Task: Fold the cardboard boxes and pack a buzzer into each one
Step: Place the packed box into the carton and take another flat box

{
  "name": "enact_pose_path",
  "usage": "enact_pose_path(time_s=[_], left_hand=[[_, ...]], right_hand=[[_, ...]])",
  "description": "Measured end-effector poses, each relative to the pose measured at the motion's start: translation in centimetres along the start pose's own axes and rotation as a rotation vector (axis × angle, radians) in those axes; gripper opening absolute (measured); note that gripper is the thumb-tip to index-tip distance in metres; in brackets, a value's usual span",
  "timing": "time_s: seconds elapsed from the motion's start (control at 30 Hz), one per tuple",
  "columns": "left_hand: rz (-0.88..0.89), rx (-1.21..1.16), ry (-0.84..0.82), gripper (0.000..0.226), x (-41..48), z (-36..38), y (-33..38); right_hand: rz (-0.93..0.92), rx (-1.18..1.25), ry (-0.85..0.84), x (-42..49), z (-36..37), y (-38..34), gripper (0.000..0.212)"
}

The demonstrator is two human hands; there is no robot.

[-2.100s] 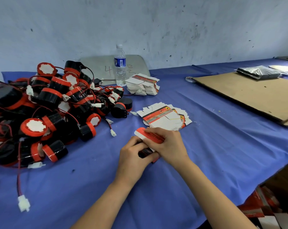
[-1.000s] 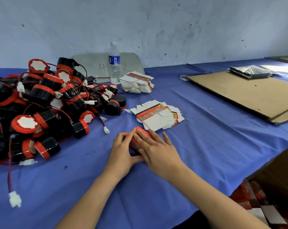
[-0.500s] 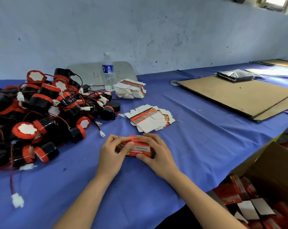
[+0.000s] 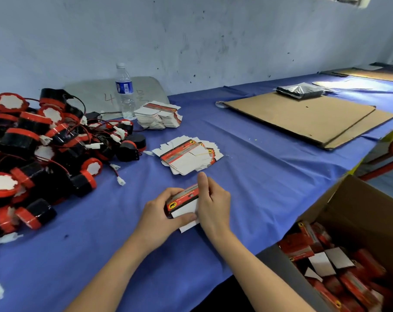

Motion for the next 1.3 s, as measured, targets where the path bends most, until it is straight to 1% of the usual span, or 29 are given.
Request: enact_pose_path(time_s=[0.07, 0.17, 0.23, 0.27, 0.3, 0.33, 0.37, 0.4, 0.47, 0.5, 0.53, 0.57, 0.6, 0.63, 0.7, 0.77, 0.83, 0.93, 1.0, 1.07, 1.13, 1.2, 1.3], left_hand=[[-0.020, -0.034, 0.004, 0.046, 0.0, -0.1, 0.1], [-0.010, -0.073, -0.027, 0.052, 0.3, -0.1, 0.5], [0.004, -0.150, -0.060, 0.059, 0.3, 0.0, 0.6], [0.002, -0.186, -0.057, 0.061, 0.4, -0.1, 0.4], [-0.006, -0.213, -0.043, 0.062, 0.5, -0.2, 0.2], [-0.017, -0.243, -0.024, 0.062, 0.7, -0.4, 0.0], [-0.030, -0.283, -0.011, 0.062, 0.8, -0.6, -0.3], [-0.040, -0.322, -0.011, 0.061, 0.9, -0.4, -0.5], [-0.044, -0.365, -0.023, 0.059, 0.9, -0.2, -0.5], [-0.045, -0.378, -0.031, 0.054, 0.9, 0.0, -0.5], [-0.042, -0.386, -0.032, 0.047, 1.0, 0.1, -0.5], [-0.040, -0.386, -0.031, 0.040, 1.0, 0.2, -0.4], [-0.038, -0.381, -0.027, 0.037, 1.0, 0.1, -0.4], [-0.040, -0.379, -0.025, 0.038, 1.0, 0.1, -0.4], [-0.037, -0.374, -0.027, 0.039, 0.9, 0.1, -0.3], [-0.034, -0.378, -0.022, 0.035, 0.8, 0.2, -0.3], [-0.043, -0.401, 0.001, 0.038, 0.7, 0.1, -0.3], [-0.069, -0.464, 0.078, 0.036, 0.9, -0.3, -0.5], [-0.081, -0.496, 0.141, 0.039, 1.0, -0.7, -0.6], [-0.096, -0.519, 0.195, 0.039, 1.0, -1.1, -0.6], [-0.113, -0.554, 0.232, 0.044, 1.0, -1.4, -0.7], [-0.132, -0.590, 0.253, 0.046, 1.0, -1.6, -0.9], [-0.147, -0.597, 0.272, 0.047, 1.2, -1.7, -1.4]], right_hand=[[0.009, -0.046, -0.003, 0.4, 0.3, 0.0, 0.052], [0.059, -0.072, -0.015, 0.9, 0.1, 0.1, 0.058], [0.184, 0.000, 0.036, 1.5, -1.2, 0.3, 0.058], [0.283, 0.095, 0.114, 1.8, -2.5, 0.5, 0.056], [0.373, 0.246, 0.223, 2.1, -4.1, 0.7, 0.056], [0.419, 0.429, 0.362, 2.3, -5.8, 0.9, 0.055], [0.394, 0.587, 0.542, 2.4, -7.8, 0.9, 0.051], [0.303, 0.659, 0.741, 2.2, -10.1, 0.8, 0.045], [0.069, 0.598, 1.080, 1.3, -14.4, 0.2, 0.034], [-0.027, 0.514, 1.195, 0.8, -16.1, 0.1, 0.034], [-0.070, 0.397, 1.267, 0.4, -17.3, 0.3, 0.040], [-0.076, 0.265, 1.296, 0.2, -17.9, 0.5, 0.047], [-0.094, 0.153, 1.280, 0.2, -17.8, 0.6, 0.052], [-0.142, 0.076, 1.219, 0.4, -17.0, 0.5, 0.052], [-0.234, 0.006, 1.018, 1.2, -13.9, -0.2, 0.049], [-0.267, -0.040, 0.786, 2.6, -9.8, -0.8, 0.048], [-0.281, -0.148, 0.529, 4.2, -5.4, -1.2, 0.050], [-0.252, -0.328, 0.062, 6.5, 1.9, -1.0, 0.065], [-0.172, -0.389, -0.153, 7.8, 5.6, -0.2, 0.077], [-0.098, -0.506, -0.256, 8.7, 8.2, 1.3, 0.084], [-0.044, -0.707, -0.302, 9.0, 9.7, 3.3, 0.084], [-0.033, -0.878, -0.293, 8.9, 9.9, 4.8, 0.075], [-0.136, -0.951, -0.145, 9.3, 9.4, 4.9, 0.048]])
Point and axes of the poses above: each hand's wrist, its own x-axis towards the middle knuckle, its own z-axis out of the palm, y = z × x, the point moved 4 cm from there along x, towards the middle knuckle, and after that the axes turned 10 degrees about x, right-handed, at the moved point
